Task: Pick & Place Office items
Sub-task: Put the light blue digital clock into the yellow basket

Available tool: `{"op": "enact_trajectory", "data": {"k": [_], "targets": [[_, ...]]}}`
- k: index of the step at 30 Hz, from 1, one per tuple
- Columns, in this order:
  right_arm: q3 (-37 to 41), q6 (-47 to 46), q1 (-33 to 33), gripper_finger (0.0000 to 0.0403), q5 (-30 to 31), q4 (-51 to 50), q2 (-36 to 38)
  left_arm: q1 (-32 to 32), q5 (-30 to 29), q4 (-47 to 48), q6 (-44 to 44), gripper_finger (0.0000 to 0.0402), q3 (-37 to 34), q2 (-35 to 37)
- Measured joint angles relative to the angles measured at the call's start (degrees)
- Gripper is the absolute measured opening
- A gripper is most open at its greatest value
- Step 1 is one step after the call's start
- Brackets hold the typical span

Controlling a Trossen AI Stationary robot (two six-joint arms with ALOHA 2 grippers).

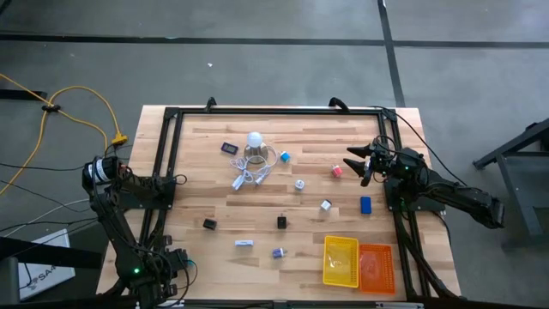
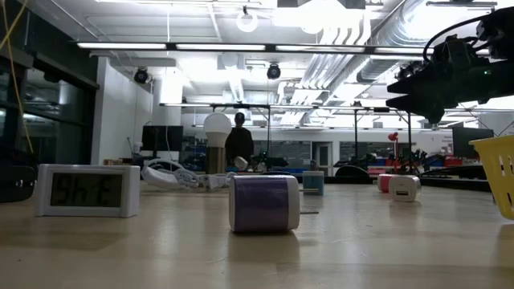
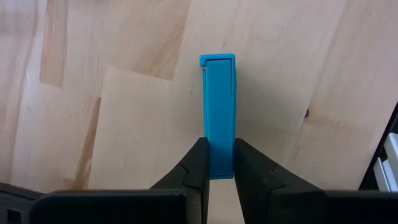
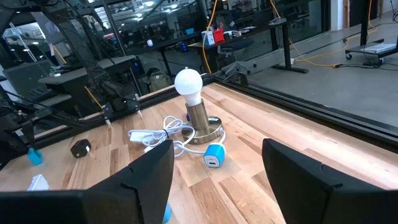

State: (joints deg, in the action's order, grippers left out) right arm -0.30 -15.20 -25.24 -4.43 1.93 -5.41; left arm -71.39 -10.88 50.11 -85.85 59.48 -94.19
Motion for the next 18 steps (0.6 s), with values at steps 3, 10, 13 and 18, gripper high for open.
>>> {"op": "enact_trajectory", "data": {"k": [3, 10, 13, 18], "targets": [[0.0, 0.0, 0.0, 0.0232, 0.0, 0.0, 0.0, 0.2, -0.9, 0.0, 0.5, 0.0045, 0.0, 0.6], [0.0, 0.0, 0.0, 0.0232, 0.0, 0.0, 0.0, 3.0, -2.9, 0.0, 5.1, 0.0045, 0.0, 2.7], [0.0, 0.0, 0.0, 0.0232, 0.0, 0.0, 0.0, 5.0, -4.5, 0.0, 8.8, 0.0045, 0.0, 4.3], [0.0, 0.0, 0.0, 0.0232, 0.0, 0.0, 0.0, 10.5, -6.7, 0.0, 15.3, 0.0045, 0.0, 7.3]]}}
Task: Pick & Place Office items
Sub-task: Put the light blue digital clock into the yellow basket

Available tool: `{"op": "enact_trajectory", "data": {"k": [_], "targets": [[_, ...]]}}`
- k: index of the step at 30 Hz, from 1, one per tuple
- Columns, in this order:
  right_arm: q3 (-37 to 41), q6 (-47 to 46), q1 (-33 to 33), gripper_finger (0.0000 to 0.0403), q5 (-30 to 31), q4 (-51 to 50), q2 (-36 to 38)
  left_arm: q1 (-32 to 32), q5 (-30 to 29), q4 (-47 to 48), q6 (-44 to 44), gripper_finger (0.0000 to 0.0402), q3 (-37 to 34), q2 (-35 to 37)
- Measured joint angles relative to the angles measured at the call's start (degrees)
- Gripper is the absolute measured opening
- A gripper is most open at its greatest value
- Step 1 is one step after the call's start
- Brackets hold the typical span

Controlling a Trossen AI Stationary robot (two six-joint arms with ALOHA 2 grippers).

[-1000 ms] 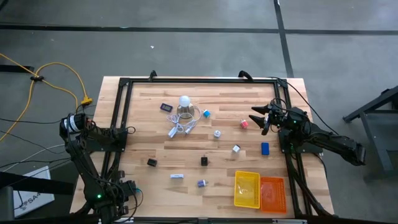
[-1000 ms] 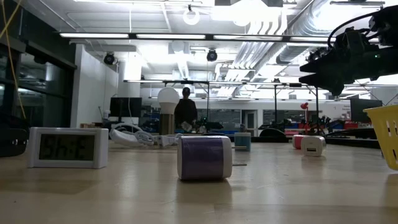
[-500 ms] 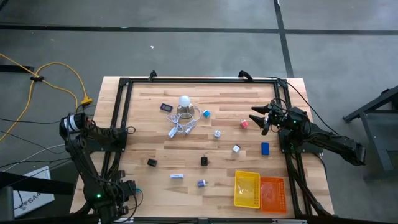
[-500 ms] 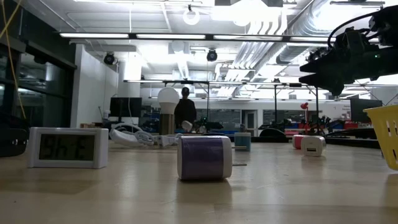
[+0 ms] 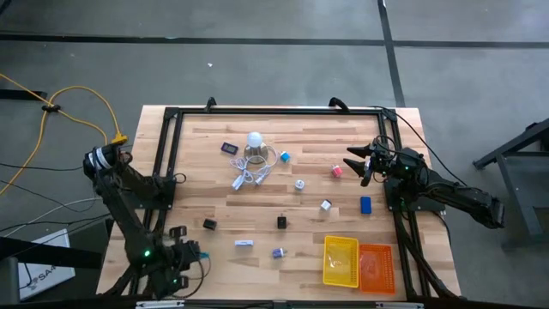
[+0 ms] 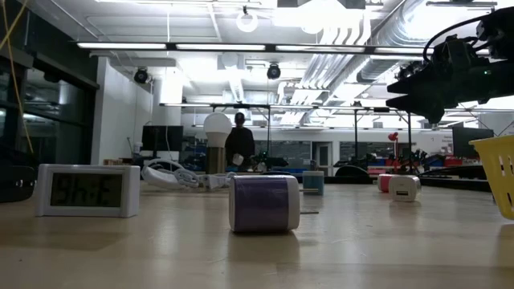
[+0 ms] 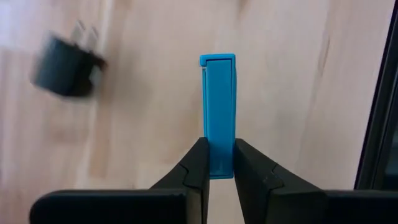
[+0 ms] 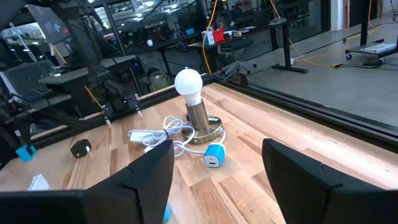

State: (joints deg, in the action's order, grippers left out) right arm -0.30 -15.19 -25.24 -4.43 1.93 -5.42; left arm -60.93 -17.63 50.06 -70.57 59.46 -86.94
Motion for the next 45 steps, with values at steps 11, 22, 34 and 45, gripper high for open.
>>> {"op": "enact_trajectory", "data": {"k": [11, 22, 34, 45], "targets": [[0.0, 0.0, 0.0, 0.0232, 0.0, 0.0, 0.0, 19.8, 5.9, -8.2, 23.5, 0.0045, 0.0, 3.6], [0.0, 0.0, 0.0, 0.0232, 0.0, 0.0, 0.0, 35.9, 14.2, -16.0, 42.6, 0.0045, 0.5, 3.6], [0.0, 0.0, 0.0, 0.0232, 0.0, 0.0, 0.0, 42.0, 14.3, -9.1, 53.6, 0.0045, 17.1, -6.9], [0.0, 0.0, 0.0, 0.0232, 0.0, 0.0, -0.2, 45.3, 14.9, -5.0, 59.5, 0.0045, 33.5, -19.9]]}}
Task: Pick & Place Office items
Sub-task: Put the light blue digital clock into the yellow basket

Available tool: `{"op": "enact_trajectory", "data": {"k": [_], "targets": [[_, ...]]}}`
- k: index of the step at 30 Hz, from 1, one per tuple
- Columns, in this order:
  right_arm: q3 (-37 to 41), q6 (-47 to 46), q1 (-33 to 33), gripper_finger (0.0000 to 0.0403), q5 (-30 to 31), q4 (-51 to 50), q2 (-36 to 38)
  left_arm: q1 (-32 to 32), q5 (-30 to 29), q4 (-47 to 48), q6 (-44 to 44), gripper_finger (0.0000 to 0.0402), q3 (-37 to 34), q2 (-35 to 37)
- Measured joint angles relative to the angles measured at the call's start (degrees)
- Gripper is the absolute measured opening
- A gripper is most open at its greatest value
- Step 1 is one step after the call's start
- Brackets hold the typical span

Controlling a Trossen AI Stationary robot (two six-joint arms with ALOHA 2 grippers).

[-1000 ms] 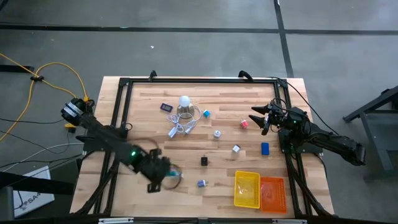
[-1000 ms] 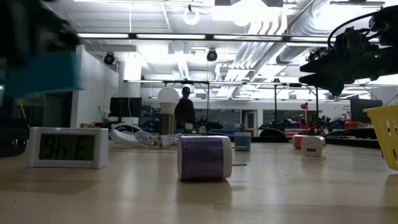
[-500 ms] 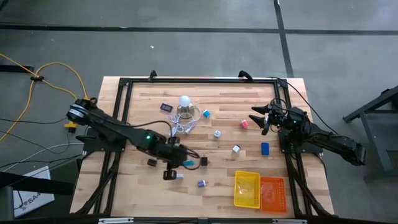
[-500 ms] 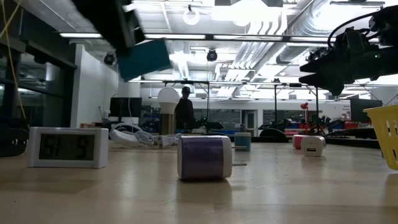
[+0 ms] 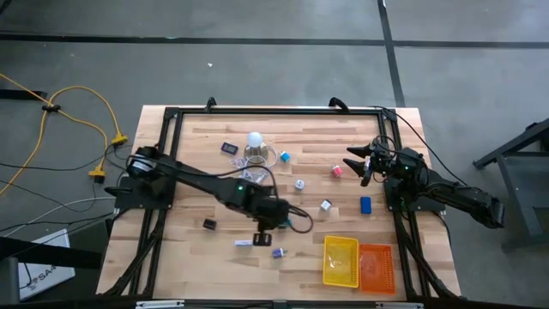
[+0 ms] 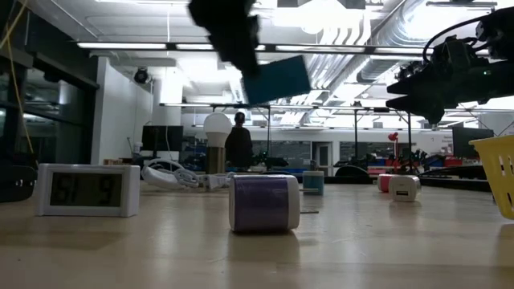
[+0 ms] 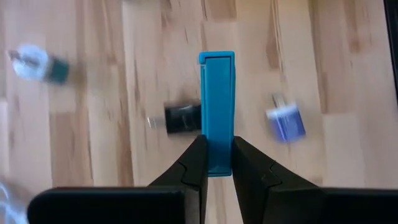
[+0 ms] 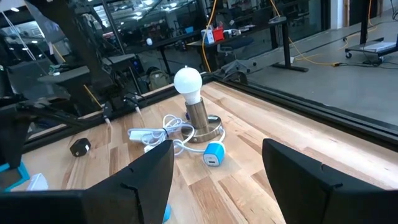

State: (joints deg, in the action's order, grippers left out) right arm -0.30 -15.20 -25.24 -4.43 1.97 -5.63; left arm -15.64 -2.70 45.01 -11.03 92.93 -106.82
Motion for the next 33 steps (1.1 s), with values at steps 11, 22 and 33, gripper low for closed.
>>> {"op": "enact_trajectory", "data": {"k": [11, 22, 33], "targets": [[0.0, 0.0, 0.0, 0.0232, 0.0, 0.0, 0.0, 1.4, -0.2, -3.5, 3.6, 0.0045, 6.4, -5.6], [0.0, 0.0, 0.0, 0.0232, 0.0, 0.0, 0.0, -1.3, -2.2, -6.0, 2.5, 0.0045, 6.4, -5.5], [0.0, 0.0, 0.0, 0.0232, 0.0, 0.0, 0.0, -1.4, -2.1, -6.0, 2.0, 0.0045, 6.4, -5.5]]}}
